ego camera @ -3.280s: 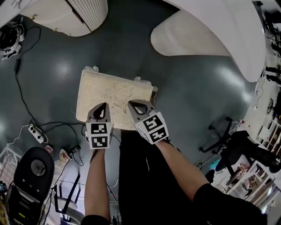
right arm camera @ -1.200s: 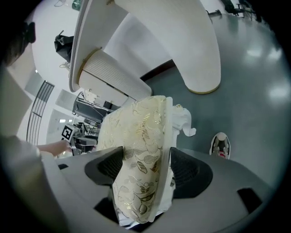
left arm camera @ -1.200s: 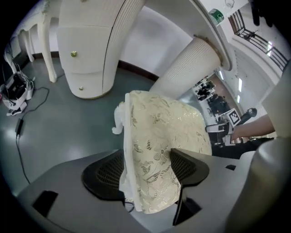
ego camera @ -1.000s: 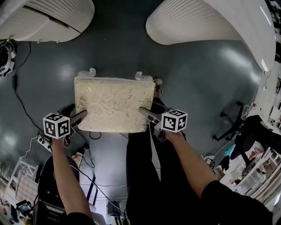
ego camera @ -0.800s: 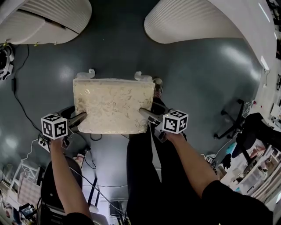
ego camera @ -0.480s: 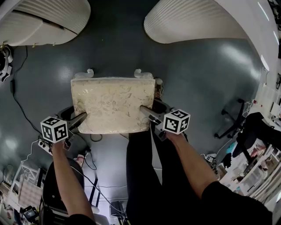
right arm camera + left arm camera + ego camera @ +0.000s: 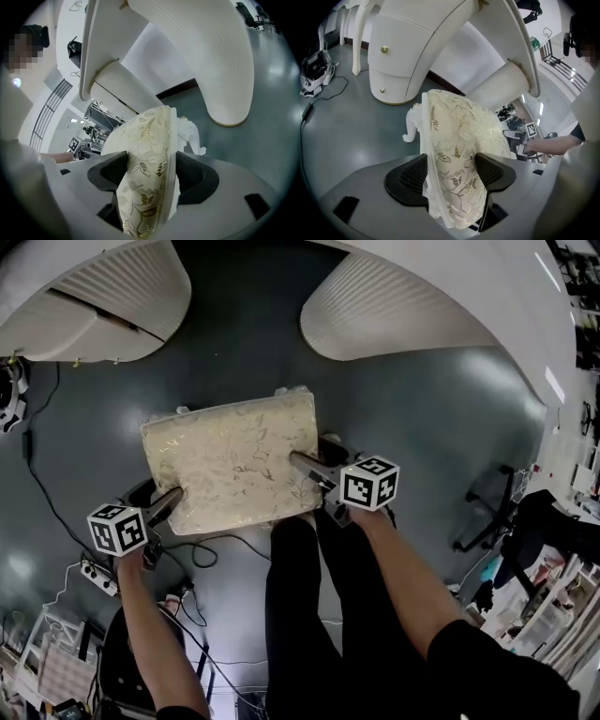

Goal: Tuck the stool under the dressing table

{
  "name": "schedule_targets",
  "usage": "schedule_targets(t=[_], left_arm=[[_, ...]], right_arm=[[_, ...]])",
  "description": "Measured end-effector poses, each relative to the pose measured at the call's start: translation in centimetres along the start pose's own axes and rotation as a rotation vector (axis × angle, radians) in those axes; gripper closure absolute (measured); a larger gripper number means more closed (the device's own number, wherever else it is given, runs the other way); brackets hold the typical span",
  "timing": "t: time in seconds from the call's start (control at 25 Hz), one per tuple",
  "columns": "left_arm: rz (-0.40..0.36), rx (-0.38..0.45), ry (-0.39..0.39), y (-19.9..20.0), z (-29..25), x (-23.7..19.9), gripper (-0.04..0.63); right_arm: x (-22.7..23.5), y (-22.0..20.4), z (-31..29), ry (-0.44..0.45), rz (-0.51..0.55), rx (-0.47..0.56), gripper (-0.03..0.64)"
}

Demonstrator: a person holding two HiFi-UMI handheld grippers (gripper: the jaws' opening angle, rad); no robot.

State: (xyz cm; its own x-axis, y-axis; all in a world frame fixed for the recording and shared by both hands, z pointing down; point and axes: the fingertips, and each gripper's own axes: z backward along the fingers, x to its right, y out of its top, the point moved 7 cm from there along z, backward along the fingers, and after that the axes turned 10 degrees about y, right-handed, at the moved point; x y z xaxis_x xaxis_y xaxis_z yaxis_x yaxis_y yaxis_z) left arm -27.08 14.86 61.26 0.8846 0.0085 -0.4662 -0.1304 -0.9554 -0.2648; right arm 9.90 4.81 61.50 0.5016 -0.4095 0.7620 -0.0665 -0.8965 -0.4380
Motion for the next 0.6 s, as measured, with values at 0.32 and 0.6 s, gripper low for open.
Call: schedule_targets(t=[0.32,0.6], left_arm=[[-0.019,-0.009,-0.006,1.7,-0.4,-0.2,0.265],[-0.032,0.021,0.005,5.3,-1.2,0.2,0.267]], right_arm=[[0.5,1.2,-0.3,0.008,0.003,0.022,0.341],[1.7,4.3,-0.5,-0.001,0.011,0.054,0.341]])
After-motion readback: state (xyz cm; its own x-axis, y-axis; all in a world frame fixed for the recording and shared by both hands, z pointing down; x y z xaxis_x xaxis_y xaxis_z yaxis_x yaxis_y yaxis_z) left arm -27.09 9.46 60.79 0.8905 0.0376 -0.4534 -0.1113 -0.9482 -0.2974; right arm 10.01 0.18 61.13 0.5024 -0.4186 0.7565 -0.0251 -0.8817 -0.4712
